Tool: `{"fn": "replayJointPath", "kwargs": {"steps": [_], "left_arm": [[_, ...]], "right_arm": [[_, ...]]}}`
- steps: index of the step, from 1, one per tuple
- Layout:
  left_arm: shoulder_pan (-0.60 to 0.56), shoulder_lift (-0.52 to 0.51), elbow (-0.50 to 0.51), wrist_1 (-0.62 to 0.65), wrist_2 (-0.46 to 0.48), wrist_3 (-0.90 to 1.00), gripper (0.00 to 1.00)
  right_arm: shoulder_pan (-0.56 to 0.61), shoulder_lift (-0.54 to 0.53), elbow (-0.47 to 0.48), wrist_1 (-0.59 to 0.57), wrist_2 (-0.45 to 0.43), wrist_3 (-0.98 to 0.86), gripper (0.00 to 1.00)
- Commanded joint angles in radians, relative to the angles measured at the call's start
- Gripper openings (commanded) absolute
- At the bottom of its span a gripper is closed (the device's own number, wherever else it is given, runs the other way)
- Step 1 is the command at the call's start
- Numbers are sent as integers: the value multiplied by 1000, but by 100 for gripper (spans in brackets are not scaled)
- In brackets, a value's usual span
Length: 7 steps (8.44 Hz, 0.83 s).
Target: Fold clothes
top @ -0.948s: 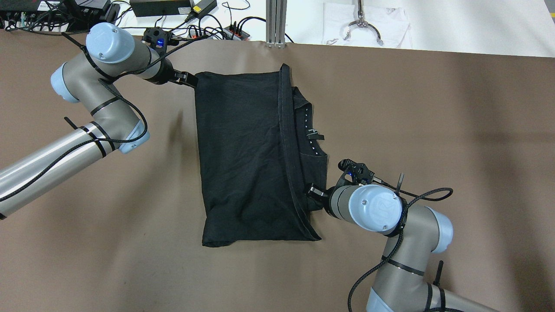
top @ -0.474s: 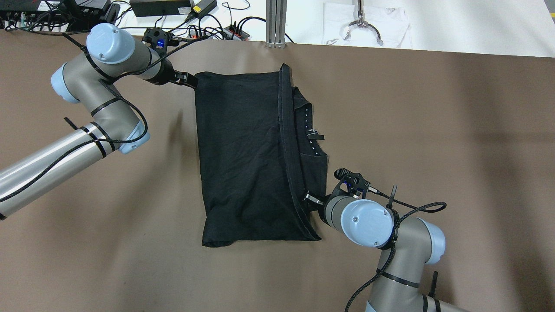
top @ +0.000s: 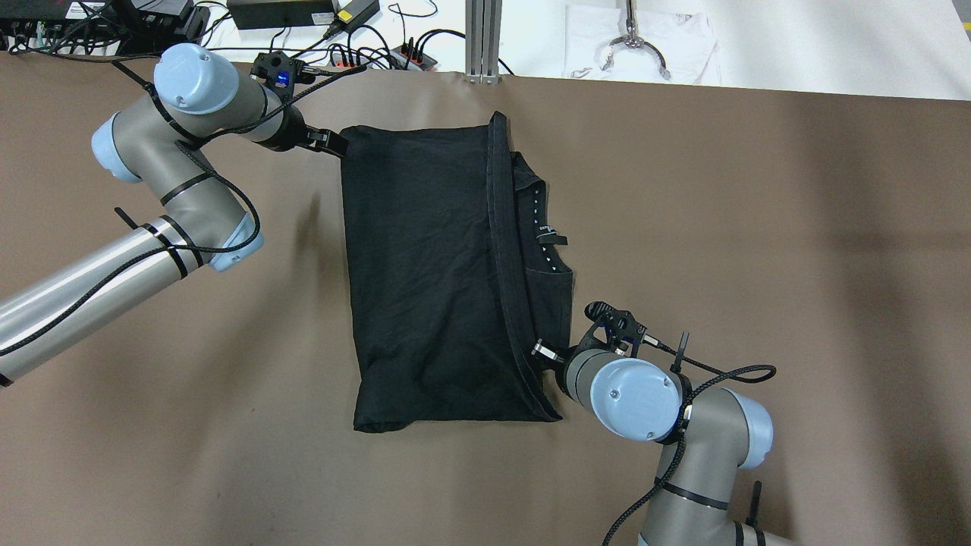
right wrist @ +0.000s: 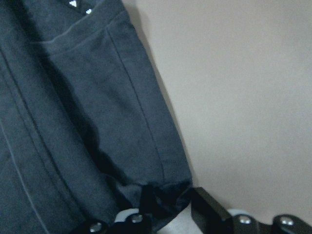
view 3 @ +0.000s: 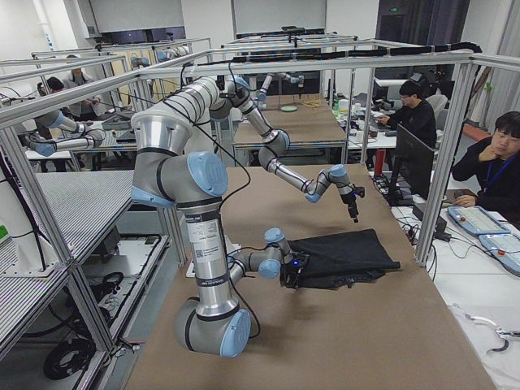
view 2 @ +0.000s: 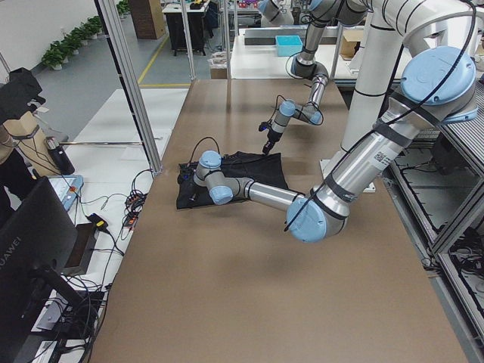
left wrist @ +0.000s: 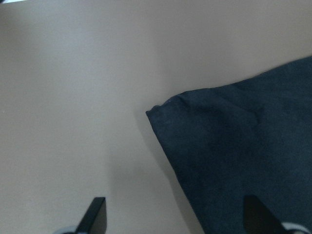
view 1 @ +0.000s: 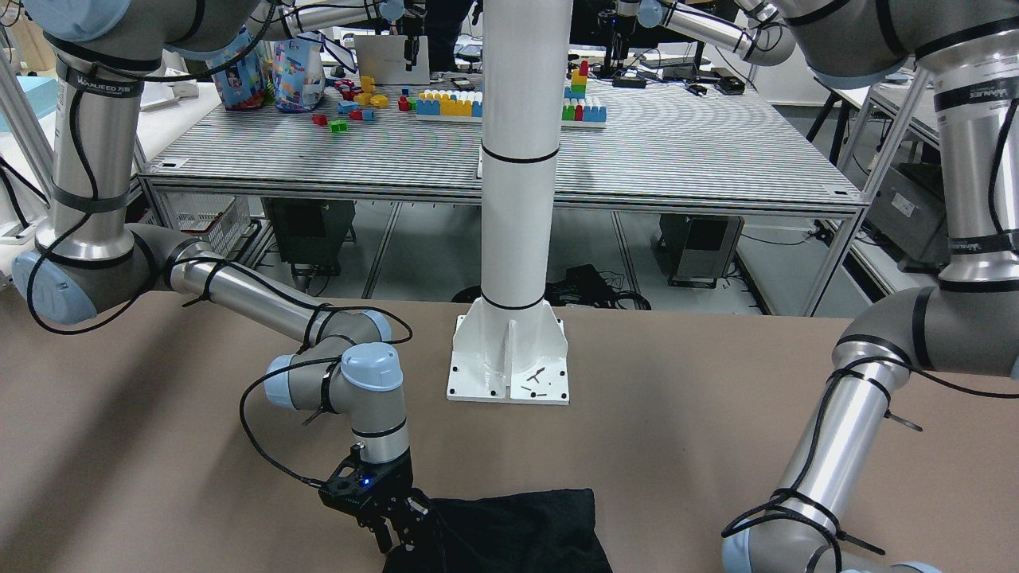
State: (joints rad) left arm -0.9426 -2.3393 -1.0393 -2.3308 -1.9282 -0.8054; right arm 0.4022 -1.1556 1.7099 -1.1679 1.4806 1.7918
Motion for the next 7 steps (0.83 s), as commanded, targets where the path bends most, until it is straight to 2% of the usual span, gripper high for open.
{"fn": "replayJointPath", "kwargs": {"steps": [1, 2, 4, 7], "left_arm": [[2, 0, 1, -1, 0, 0, 100], [2, 0, 1, 1, 0, 0, 100], [7, 0, -1, -1, 0, 0, 100], [7, 6, -2, -4, 0, -1, 100]], "right_arm": [[-22, 11, 0, 2, 0, 6, 17], [-22, 13, 7, 2, 0, 8, 0], [-20, 7, 31, 1, 0, -3, 0], [-26, -62, 167, -16, 6, -6, 0]]}}
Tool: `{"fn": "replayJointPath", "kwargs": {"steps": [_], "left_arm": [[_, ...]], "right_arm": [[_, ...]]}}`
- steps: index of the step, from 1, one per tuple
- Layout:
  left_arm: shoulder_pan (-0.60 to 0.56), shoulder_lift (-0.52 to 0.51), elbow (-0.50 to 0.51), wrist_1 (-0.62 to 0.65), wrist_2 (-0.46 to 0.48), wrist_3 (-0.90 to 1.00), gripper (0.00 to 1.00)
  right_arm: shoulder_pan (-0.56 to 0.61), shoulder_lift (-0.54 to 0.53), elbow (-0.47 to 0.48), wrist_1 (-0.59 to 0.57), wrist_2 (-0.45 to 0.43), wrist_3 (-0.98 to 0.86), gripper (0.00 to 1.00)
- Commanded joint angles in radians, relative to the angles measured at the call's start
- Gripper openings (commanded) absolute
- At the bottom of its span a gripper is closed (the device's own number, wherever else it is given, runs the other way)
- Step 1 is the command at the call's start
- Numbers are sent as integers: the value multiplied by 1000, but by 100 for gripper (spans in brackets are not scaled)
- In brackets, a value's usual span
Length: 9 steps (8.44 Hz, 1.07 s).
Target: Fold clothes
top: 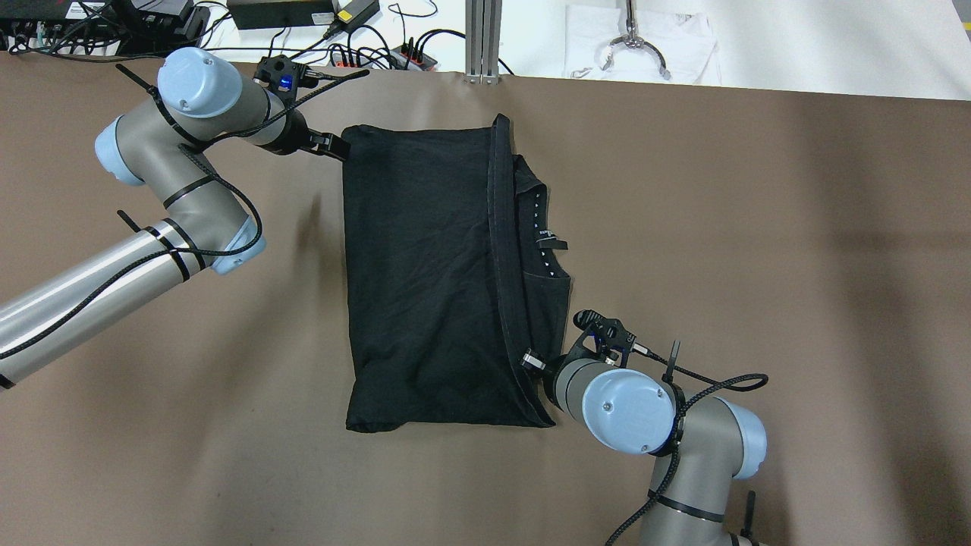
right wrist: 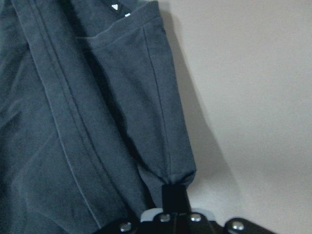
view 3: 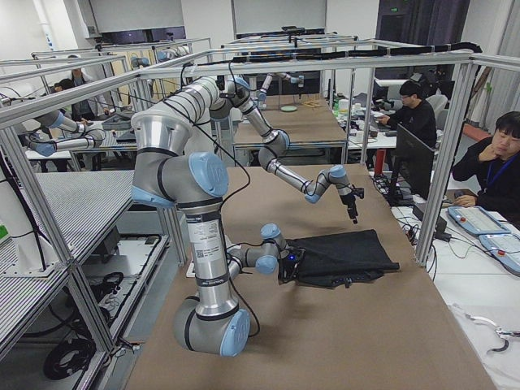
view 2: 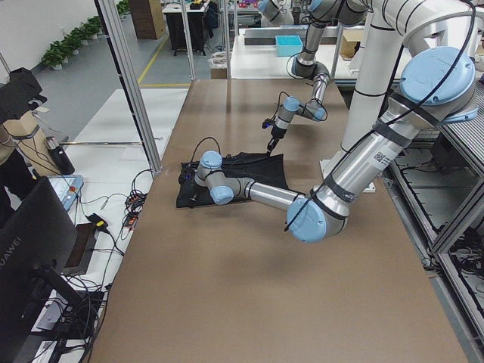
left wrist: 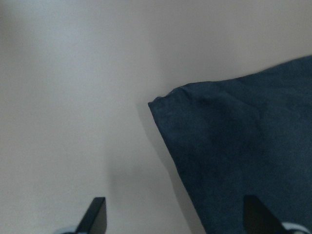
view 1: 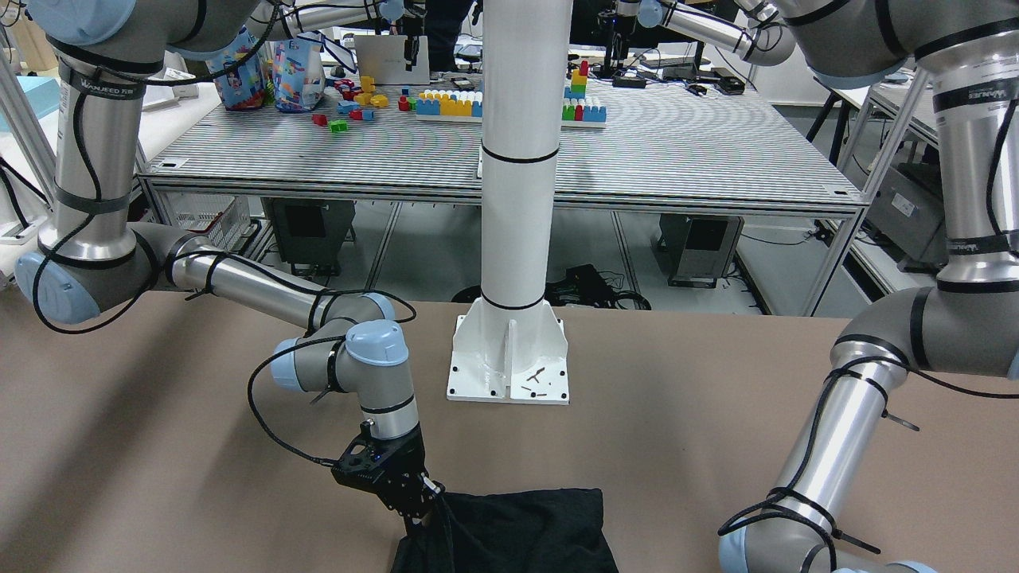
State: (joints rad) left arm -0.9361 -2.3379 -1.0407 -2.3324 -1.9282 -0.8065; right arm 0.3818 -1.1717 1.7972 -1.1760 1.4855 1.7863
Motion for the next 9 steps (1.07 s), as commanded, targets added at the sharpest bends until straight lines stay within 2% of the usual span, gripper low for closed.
{"fn": "replayJointPath", "kwargs": {"steps": [1, 5, 8, 9], "left_arm": [[0, 8, -2, -4, 0, 0, 100], [0, 12, -2, -5, 0, -2, 100], [0, 12, -2, -5, -2, -2, 100], [2, 12, -2, -7, -2, -3, 100]], "right_arm": [[-35, -66, 99, -8, -8, 1, 0], [-84, -163, 160, -5, -74, 2, 0], [-110, -177, 177, -8, -122, 8, 0], [-112, -178, 168, -11, -126, -5, 52]]}}
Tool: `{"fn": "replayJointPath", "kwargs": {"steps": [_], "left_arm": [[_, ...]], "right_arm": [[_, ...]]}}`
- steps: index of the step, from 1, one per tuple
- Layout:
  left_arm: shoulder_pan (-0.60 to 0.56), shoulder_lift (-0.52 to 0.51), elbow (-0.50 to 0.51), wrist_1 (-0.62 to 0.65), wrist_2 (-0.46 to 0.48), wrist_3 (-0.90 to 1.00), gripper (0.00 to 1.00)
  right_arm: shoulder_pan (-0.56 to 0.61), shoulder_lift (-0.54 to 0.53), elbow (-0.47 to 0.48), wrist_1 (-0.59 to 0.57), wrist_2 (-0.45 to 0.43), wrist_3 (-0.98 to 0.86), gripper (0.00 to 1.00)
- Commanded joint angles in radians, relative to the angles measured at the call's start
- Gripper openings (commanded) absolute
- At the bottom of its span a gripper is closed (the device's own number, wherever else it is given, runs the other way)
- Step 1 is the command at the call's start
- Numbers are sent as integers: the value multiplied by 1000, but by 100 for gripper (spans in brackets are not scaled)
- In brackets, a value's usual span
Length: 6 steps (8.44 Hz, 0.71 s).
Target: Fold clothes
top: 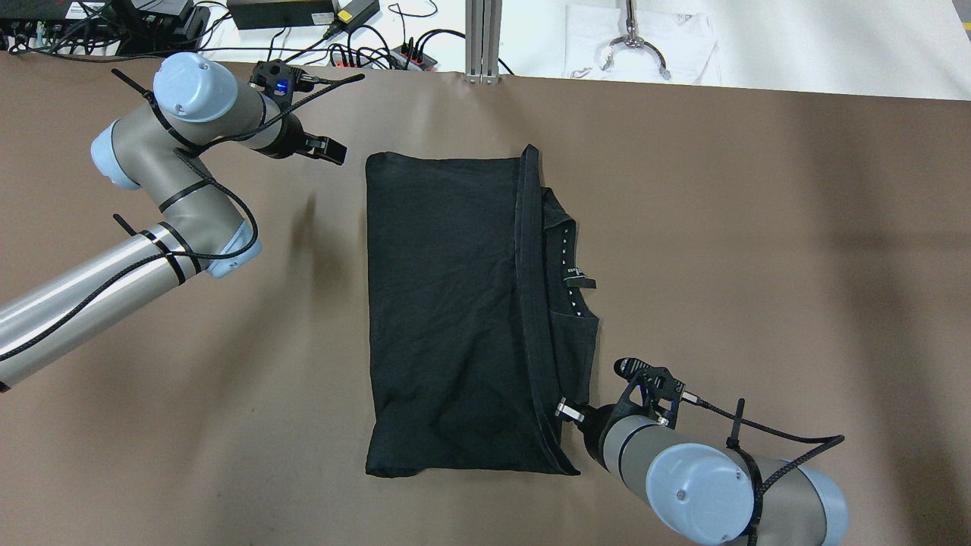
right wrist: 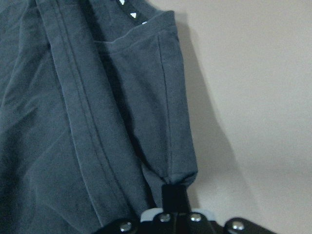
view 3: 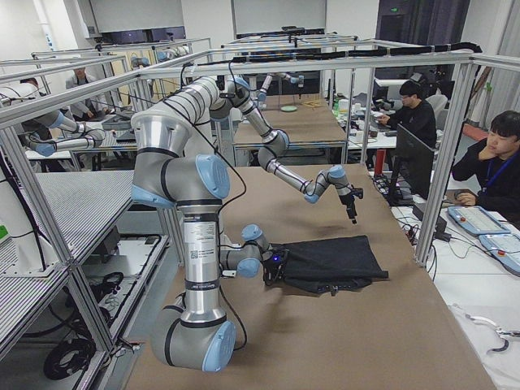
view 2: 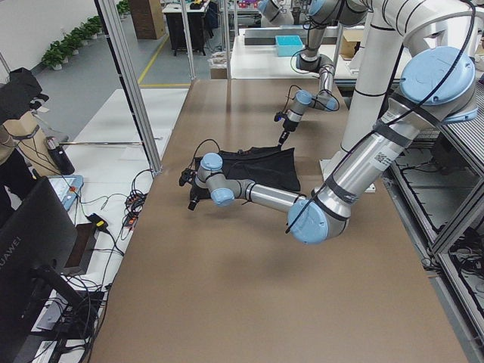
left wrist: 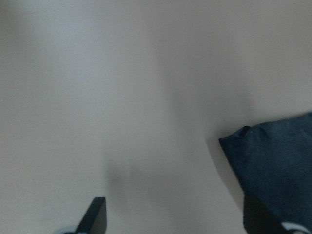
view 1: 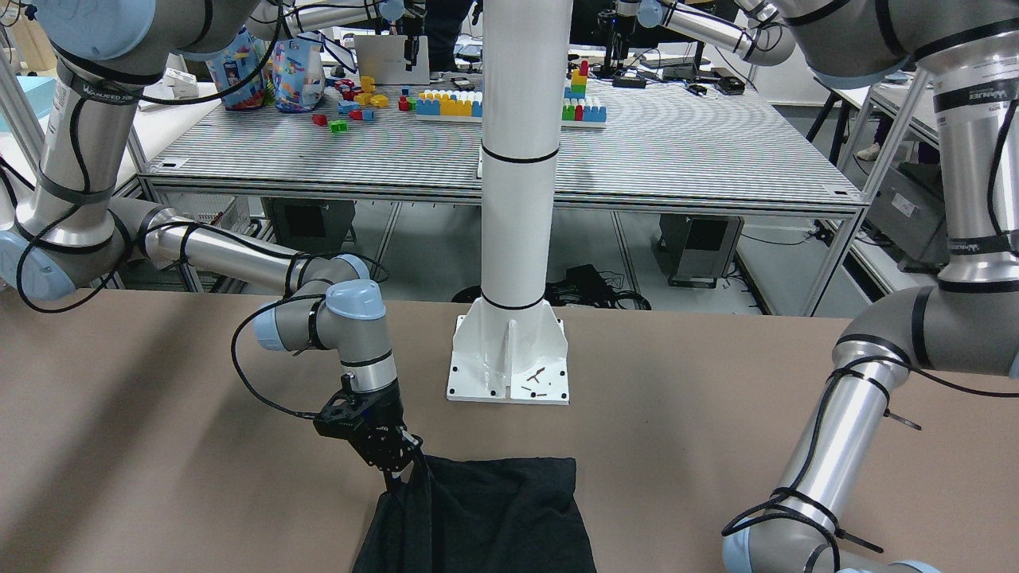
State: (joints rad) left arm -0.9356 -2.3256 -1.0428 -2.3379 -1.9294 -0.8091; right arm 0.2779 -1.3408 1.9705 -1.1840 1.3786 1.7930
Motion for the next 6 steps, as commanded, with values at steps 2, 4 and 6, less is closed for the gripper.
{"fn": "replayJointPath", "kwargs": {"steps": [2, 4, 6], "left_arm": [[6, 0, 0, -1, 1, -2, 100], [8, 2, 0, -1, 1, -2, 100], [12, 2, 0, -1, 1, -4, 100]], "right_arm": [[-6, 14, -5, -191, -56, -102, 95], [30, 67, -10, -212, -50, -388, 95], [69, 150, -42, -268, -50, -460, 95]]}}
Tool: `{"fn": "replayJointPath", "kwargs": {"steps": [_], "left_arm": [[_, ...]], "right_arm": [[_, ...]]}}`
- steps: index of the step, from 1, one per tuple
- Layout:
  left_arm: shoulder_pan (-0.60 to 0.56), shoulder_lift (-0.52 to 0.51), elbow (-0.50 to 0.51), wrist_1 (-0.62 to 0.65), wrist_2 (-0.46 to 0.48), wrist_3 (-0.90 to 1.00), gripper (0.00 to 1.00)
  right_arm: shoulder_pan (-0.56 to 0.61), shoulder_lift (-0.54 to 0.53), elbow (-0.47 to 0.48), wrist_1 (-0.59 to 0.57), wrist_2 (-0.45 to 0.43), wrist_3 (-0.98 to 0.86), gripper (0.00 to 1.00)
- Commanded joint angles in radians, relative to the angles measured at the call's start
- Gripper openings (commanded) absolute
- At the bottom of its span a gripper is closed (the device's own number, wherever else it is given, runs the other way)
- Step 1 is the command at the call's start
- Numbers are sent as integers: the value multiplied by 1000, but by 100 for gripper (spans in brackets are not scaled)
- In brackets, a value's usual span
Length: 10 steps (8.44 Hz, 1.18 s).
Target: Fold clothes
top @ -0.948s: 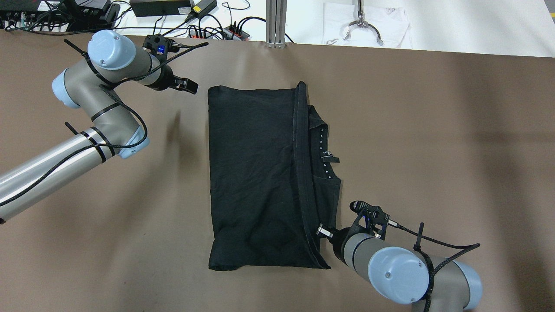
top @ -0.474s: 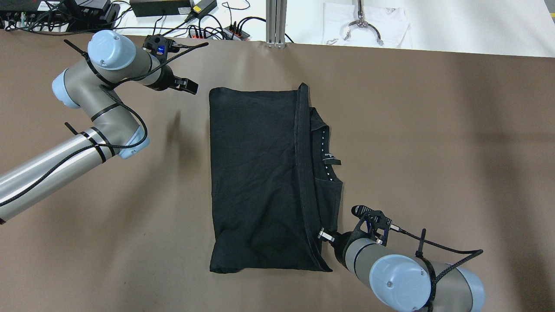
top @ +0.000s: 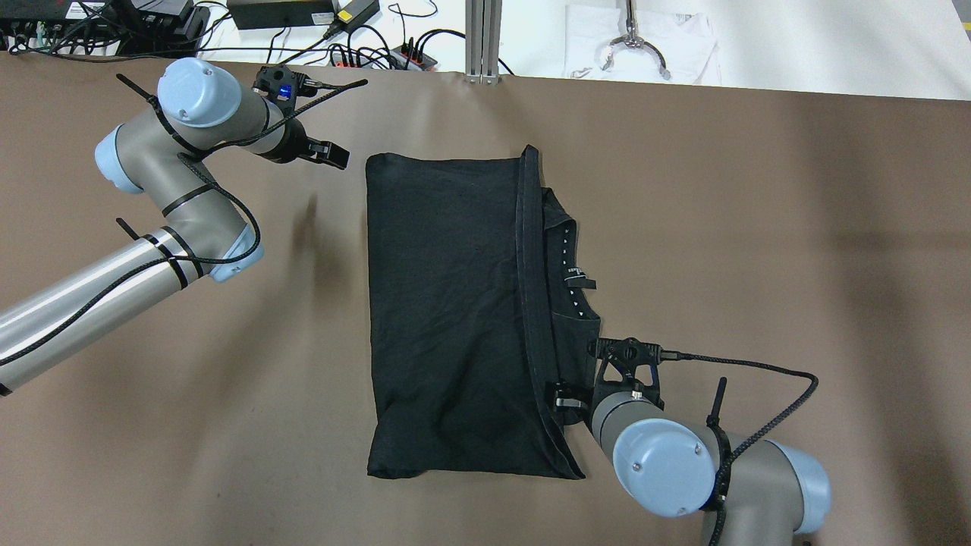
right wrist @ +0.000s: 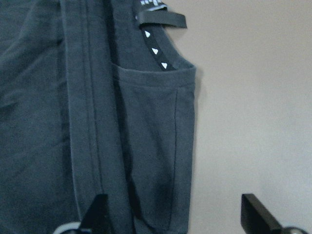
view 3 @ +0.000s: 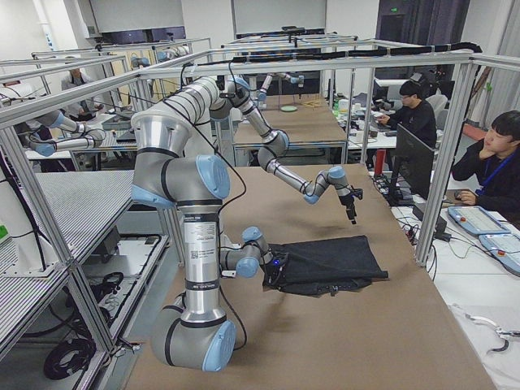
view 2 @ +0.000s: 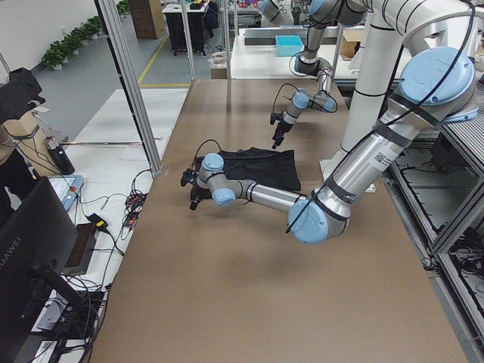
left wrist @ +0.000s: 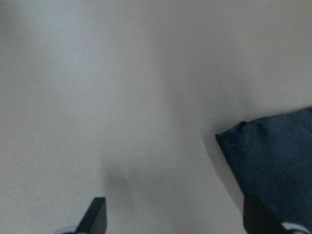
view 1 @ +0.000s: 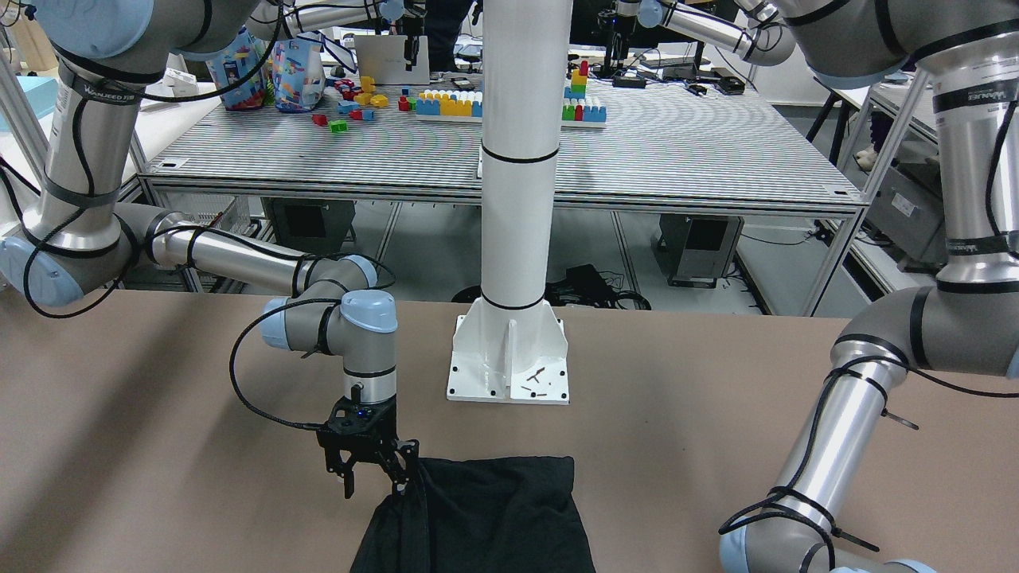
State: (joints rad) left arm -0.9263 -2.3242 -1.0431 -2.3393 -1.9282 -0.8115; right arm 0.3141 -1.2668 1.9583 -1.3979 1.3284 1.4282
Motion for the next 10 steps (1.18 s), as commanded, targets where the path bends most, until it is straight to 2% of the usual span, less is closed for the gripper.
{"fn": "replayJointPath", "kwargs": {"steps": [1, 5, 7, 10], "left_arm": [[3, 0, 0, 0, 0, -1, 100], [4, 55, -57, -2, 0, -5, 100], [4, 57, -57, -2, 0, -5, 100], [4, 62, -58, -2, 0, -5, 100]], "right_arm": [[51, 158, -101, -116, 3, -97, 95], [85, 323, -255, -353, 71, -138, 95], [92, 409, -344, -355, 101, -137, 95], [94, 412, -345, -342, 114, -140, 95]]}}
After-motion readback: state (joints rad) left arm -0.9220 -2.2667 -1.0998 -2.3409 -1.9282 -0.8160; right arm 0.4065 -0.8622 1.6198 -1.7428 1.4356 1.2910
